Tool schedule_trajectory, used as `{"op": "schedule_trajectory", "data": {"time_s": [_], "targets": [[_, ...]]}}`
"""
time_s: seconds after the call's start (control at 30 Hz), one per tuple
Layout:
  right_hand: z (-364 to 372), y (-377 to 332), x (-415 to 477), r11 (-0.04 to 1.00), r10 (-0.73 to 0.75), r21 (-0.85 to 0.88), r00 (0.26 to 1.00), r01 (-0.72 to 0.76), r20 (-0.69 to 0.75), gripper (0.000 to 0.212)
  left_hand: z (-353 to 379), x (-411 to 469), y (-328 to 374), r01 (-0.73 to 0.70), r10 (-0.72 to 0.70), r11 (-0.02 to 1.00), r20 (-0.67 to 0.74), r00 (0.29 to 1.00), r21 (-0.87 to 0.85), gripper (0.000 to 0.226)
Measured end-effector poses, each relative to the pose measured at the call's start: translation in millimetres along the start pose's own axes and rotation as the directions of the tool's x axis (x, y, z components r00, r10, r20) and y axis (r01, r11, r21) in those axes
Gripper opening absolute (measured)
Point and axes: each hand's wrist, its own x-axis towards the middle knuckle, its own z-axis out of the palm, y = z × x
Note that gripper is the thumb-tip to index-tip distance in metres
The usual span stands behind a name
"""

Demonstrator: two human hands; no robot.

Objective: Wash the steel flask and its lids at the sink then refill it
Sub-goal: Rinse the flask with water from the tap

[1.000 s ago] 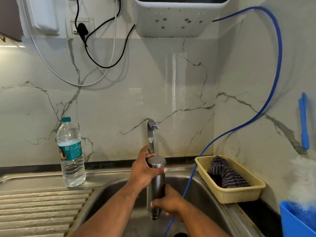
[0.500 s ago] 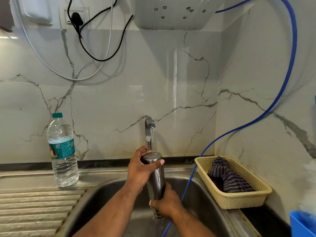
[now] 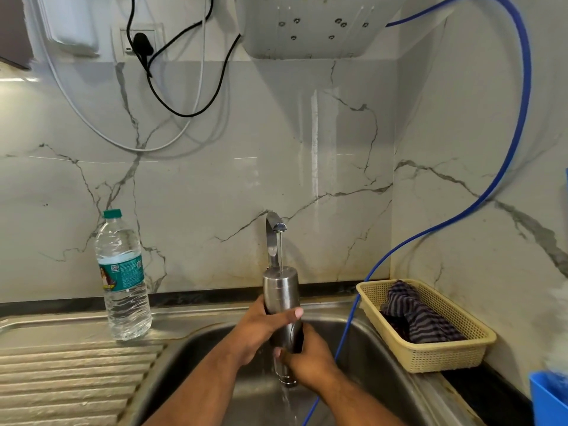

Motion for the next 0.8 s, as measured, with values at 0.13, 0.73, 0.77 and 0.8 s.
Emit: {"op": "schedule_trajectory", "data": {"time_s": [0.13, 0.73, 0.77, 0.8], "targets": [[-0.6, -5.9, -1.8, 0.996, -0.069, 0.062, 0.998, 0.068, 0.004, 0.065, -2.6, 1.8, -1.7, -0.025, 0.026, 0.999, -0.04, 0.999, 0.037, 0.079], [-34.5, -3.1, -0.9, 0.972, -0.006, 0.231, 0.988, 0.043, -0.155, 0.074, -37.9, -10.0, 32.2, -0.027, -0.306, 0.862, -0.563, 0.768, -0.506, 0.046], [-34.9, -9.0, -2.9, 0.942, -0.023, 0.326, 0.985, 0.079, -0.172, 0.074, -42.9, -16.1, 30.2, 0.054, -0.382, 0.851, -0.547, 0.745, -0.522, 0.044], [-34.1, -13.0, -3.0, 0.902, -0.034, 0.416, 0.981, 0.112, -0.191, 0.075, -47.2, -23.4, 28.2, 0.174, -0.456, 0.848, -0.521, 0.722, -0.5, 0.046]]}}
